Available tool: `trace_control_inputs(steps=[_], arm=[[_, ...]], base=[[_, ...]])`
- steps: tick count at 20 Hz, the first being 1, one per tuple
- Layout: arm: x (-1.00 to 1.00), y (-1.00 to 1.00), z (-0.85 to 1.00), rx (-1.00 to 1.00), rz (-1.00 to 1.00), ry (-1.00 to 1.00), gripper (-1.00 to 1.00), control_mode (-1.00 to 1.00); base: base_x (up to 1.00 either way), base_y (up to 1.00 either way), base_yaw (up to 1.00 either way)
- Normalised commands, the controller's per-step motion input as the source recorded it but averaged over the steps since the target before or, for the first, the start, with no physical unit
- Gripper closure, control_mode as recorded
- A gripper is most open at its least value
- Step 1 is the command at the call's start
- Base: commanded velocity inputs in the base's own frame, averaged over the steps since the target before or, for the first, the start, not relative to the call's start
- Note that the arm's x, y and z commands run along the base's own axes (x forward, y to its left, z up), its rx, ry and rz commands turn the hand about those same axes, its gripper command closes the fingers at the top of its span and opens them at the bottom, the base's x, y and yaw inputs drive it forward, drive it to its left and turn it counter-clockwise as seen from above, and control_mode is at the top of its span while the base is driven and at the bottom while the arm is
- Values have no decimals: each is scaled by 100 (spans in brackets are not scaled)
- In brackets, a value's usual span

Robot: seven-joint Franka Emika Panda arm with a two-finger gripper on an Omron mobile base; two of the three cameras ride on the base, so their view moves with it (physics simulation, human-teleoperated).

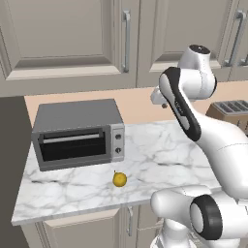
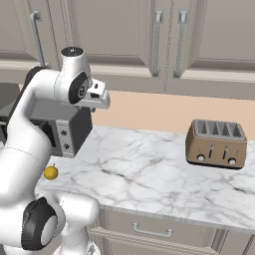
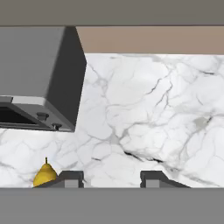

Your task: Place the pear in the correct fridge rack based on whether it is a fruit or vegetable. Finally, close the fridge door.

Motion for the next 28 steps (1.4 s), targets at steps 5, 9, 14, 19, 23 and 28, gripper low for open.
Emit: trace_control_inputs(steps=[5, 9, 14, 19, 23, 28], arm=[[-20, 34, -3, 2, 2, 0, -100, -100], [-31, 95, -24, 0, 9, 0, -100, -100], [-35, 99, -56, -1, 12, 3, -100, -100], [-45, 78, -81, -4, 13, 8, -100, -100], [-16, 39, -89, -1, 4, 8, -100, -100], [6, 10, -70, 0, -3, 0, -100, -100]], base=[[0, 0, 0], [0, 0, 0], [0, 0, 0], [0, 0, 0], [0, 0, 0], [0, 0, 0]])
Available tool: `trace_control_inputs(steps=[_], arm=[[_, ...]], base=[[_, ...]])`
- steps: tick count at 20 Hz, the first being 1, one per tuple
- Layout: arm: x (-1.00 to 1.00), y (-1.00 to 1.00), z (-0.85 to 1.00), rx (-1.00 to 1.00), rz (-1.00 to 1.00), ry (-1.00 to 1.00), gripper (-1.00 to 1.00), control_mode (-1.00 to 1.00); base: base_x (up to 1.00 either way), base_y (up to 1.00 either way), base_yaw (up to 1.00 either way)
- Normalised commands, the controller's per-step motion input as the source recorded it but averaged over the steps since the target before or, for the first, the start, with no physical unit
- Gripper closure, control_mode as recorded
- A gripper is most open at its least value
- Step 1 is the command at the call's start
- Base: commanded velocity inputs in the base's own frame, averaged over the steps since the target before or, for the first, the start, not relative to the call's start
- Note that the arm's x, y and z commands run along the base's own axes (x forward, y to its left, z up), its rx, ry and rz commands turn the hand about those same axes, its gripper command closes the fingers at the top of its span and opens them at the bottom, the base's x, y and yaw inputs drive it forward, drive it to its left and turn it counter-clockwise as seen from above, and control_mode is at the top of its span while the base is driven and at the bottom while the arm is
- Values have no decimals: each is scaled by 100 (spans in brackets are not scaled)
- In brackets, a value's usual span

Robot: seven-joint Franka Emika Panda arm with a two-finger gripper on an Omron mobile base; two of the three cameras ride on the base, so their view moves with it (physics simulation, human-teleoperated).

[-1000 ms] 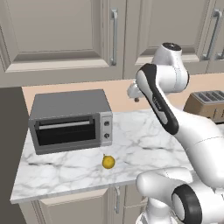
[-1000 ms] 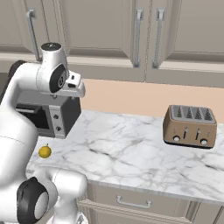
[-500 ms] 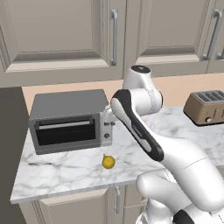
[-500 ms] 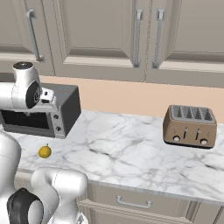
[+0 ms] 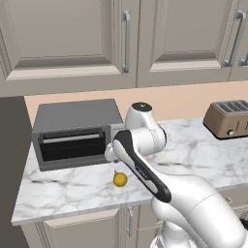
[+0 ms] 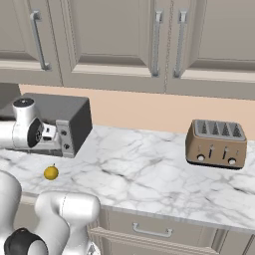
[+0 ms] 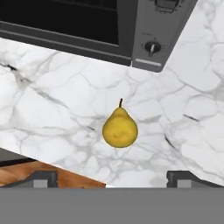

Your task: Place the pear in the correct fridge rack based on whether it is a fruit or vegetable. Finally, close the fridge door.

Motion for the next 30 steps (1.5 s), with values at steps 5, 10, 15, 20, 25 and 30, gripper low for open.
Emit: trace_control_inputs(steps=[5, 10, 15, 20, 25, 30], arm=[[11, 3, -48, 0, -8, 0, -100, -100], [0, 0, -5, 0, 0, 1, -100, -100], [0, 0, -51, 0, 0, 0, -100, -100], [0, 3, -39, 0, 0, 1, -100, -100], [0, 7, -13, 0, 0, 2, -100, -100], [10, 10, -12, 0, 0, 2, -100, -100]], base=[[0, 0, 0], [0, 0, 0], [0, 0, 0], [0, 0, 0], [0, 0, 0], [0, 0, 0]])
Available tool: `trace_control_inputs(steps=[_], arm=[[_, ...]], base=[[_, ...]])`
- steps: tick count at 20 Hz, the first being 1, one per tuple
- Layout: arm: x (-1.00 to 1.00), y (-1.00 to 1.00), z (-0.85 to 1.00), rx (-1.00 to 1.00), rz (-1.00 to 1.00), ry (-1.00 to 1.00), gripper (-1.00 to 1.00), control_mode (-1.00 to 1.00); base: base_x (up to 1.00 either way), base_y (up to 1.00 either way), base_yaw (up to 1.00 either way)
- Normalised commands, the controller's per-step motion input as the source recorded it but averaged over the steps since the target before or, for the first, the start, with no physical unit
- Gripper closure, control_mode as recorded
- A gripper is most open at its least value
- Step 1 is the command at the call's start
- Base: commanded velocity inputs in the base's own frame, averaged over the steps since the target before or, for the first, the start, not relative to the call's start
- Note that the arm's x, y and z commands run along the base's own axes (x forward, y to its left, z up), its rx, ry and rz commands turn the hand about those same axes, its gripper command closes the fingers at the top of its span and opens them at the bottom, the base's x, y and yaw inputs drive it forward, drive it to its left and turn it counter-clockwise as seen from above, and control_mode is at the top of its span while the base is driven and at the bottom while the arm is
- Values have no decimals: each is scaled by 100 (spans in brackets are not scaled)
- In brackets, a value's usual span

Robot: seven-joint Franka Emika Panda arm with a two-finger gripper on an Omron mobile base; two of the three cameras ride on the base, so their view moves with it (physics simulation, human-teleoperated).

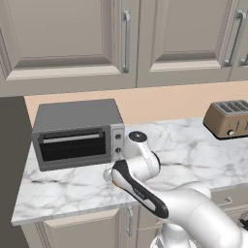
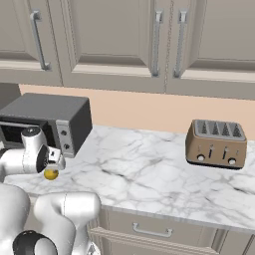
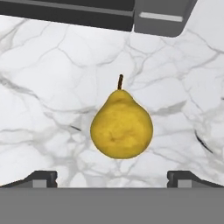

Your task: Place the pear in the correct fridge rack based on whether it is a fruit or vegetable. Finally, close the fridge door.

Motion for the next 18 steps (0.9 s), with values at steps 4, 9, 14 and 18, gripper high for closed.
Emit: trace_control_inputs(steps=[4, 9, 14, 18], arm=[[18, 5, -16, 0, 0, 3, -100, -100], [23, 1, -10, 0, 0, 5, -100, -100], [14, 0, -9, 0, 0, 3, -100, -100], [0, 2, -23, -2, 0, 3, -100, -100]], base=[[0, 0, 0], [0, 0, 0], [0, 0, 0], [0, 0, 0]])
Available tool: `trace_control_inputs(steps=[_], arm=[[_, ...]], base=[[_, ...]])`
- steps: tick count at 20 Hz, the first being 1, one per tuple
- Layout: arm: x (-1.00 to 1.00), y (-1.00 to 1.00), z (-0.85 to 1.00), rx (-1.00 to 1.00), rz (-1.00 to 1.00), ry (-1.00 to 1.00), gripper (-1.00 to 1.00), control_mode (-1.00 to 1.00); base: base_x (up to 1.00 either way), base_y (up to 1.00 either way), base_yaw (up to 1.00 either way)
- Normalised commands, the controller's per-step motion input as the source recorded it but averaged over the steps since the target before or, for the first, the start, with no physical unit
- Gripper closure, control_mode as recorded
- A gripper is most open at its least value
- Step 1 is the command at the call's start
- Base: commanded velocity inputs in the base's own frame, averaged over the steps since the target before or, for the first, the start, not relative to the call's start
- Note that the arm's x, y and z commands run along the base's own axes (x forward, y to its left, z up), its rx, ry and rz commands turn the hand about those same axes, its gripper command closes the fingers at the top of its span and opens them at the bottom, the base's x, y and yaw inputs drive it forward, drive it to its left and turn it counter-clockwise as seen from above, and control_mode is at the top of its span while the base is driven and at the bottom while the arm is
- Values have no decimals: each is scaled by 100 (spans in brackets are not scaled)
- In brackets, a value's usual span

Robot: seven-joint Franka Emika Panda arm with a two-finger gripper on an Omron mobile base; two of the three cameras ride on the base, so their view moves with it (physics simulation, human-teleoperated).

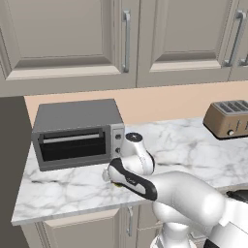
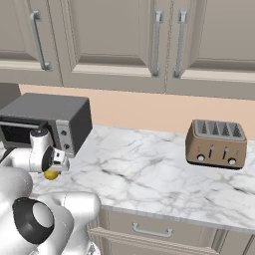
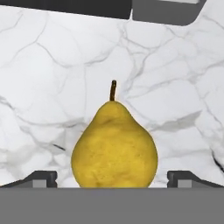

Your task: Place the pear in the correct fridge rack based on whether it is a fruit or vegetable. Finally, close the fridge door.

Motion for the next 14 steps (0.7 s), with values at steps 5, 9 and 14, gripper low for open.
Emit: trace_control_inputs(steps=[5, 9, 14], arm=[[0, 6, -38, -3, 0, 4, -100, -100], [0, 0, -29, -2, 0, 1, 100, -100], [0, 0, 0, 0, 0, 0, 100, -100]], base=[[0, 0, 0], [0, 0, 0], [0, 0, 0]])
